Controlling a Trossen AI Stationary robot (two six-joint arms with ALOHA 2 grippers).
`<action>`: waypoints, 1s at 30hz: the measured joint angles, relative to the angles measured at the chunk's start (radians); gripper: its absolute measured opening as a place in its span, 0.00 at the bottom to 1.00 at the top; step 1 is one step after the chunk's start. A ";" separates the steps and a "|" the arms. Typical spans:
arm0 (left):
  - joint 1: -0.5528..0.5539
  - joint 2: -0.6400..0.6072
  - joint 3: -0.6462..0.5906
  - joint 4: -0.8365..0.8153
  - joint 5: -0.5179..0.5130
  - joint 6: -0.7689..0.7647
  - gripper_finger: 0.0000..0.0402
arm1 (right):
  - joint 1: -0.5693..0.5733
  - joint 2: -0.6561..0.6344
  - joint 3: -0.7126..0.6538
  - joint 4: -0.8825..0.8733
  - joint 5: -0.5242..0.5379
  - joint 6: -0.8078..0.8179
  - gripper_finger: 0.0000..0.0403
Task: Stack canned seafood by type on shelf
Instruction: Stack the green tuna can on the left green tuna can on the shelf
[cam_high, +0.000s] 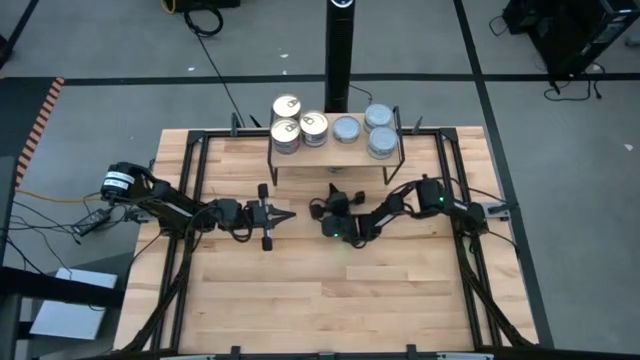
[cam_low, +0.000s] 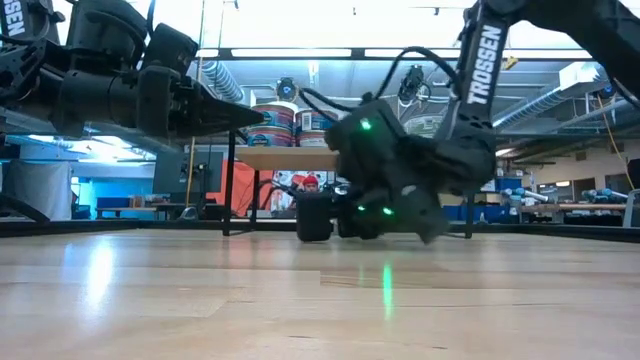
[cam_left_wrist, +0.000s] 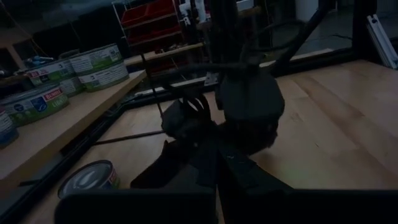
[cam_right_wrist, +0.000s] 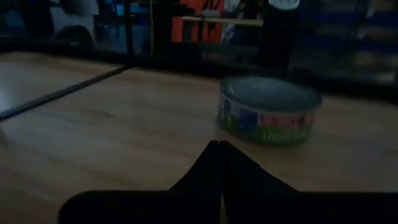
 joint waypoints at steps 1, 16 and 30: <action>0.000 0.000 0.000 -0.001 0.000 0.008 0.01 | -0.005 0.005 0.021 0.000 0.016 -0.043 0.02; 0.000 0.000 0.000 -0.012 0.000 0.017 0.01 | -0.124 0.001 0.047 0.048 0.024 -0.100 0.01; 0.000 0.000 0.000 -0.012 0.000 0.017 0.01 | -0.128 0.001 0.047 0.164 0.032 -0.224 0.01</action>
